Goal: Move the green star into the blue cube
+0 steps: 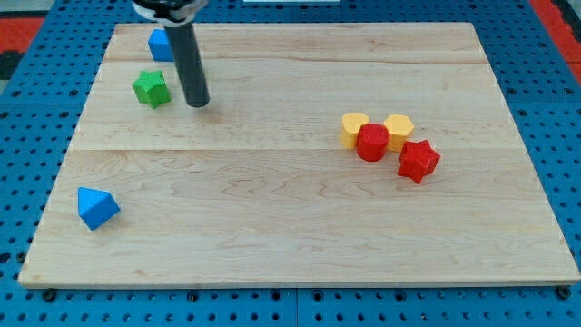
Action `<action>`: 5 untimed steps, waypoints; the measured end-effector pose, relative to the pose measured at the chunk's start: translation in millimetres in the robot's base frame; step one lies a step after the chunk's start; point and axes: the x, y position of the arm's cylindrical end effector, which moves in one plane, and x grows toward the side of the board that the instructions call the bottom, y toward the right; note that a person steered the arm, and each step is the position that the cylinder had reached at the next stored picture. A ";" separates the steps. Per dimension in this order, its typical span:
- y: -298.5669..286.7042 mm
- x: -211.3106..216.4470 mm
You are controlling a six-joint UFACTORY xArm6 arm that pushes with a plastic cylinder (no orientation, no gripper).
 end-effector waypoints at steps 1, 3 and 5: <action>-7.8 -41.9; -24.4 0.2; -56.3 17.2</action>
